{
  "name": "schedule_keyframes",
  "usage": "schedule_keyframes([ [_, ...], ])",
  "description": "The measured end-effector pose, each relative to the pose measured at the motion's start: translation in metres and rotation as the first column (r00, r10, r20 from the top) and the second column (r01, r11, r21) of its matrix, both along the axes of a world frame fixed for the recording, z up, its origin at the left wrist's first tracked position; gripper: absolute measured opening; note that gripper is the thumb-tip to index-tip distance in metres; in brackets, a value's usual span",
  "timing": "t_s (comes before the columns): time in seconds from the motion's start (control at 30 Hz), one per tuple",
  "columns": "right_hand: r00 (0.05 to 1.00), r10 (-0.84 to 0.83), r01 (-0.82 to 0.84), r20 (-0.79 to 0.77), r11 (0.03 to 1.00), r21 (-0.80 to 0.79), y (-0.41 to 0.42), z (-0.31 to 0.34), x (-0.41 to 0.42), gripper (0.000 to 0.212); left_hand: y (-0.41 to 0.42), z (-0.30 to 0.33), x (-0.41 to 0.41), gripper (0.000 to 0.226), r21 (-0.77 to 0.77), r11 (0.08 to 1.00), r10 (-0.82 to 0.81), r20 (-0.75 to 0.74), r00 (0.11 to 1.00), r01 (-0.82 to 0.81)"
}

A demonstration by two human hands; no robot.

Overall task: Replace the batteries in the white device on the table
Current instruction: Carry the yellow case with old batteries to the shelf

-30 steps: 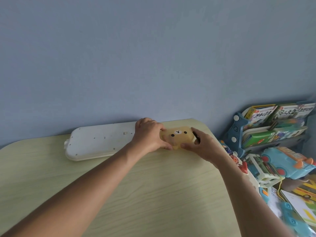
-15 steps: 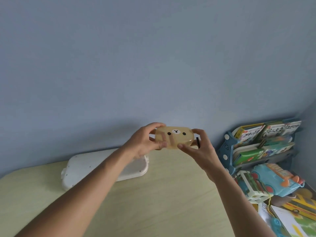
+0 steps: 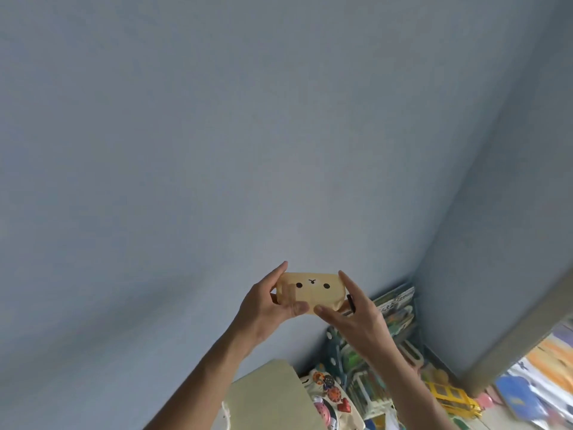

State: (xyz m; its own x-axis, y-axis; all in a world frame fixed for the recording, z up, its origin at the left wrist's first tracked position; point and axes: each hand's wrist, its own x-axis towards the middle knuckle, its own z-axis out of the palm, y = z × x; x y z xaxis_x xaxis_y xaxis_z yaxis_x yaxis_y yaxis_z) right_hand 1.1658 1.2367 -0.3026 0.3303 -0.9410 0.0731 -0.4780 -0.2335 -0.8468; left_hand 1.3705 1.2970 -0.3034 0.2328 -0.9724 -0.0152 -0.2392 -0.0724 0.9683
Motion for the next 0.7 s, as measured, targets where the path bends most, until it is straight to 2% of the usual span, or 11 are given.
schedule_keyframes([
  [0.2, 0.988, -0.149, 0.151, 0.028, 0.987, -0.054, 0.040, 0.182, -0.081, 0.088, 0.012, 0.181, -0.072, 0.116, -0.086, 0.981, -0.164, 0.089, 0.982, 0.172],
  [0.33, 0.962, -0.261, 0.266, 0.078, 0.961, -0.075, 0.085, 0.261, -0.148, 0.090, 0.031, 0.264, -0.135, 0.110, -0.143, 0.941, -0.291, 0.118, 0.949, 0.306],
  [0.4, 0.942, -0.315, 0.325, 0.116, 0.943, -0.075, 0.107, 0.288, -0.185, 0.098, 0.040, 0.294, -0.172, 0.110, -0.149, 0.917, -0.354, 0.125, 0.927, 0.371],
  [0.5, 0.906, -0.399, 0.414, 0.143, 0.906, -0.092, 0.141, 0.318, -0.245, 0.096, 0.052, 0.324, -0.233, 0.124, -0.164, 0.874, -0.448, 0.096, 0.889, 0.458],
  [0.7, 0.820, -0.531, 0.557, 0.214, 0.826, -0.085, 0.203, 0.348, -0.375, 0.109, 0.067, 0.347, -0.374, 0.134, -0.179, 0.760, -0.631, 0.025, 0.775, 0.624],
])
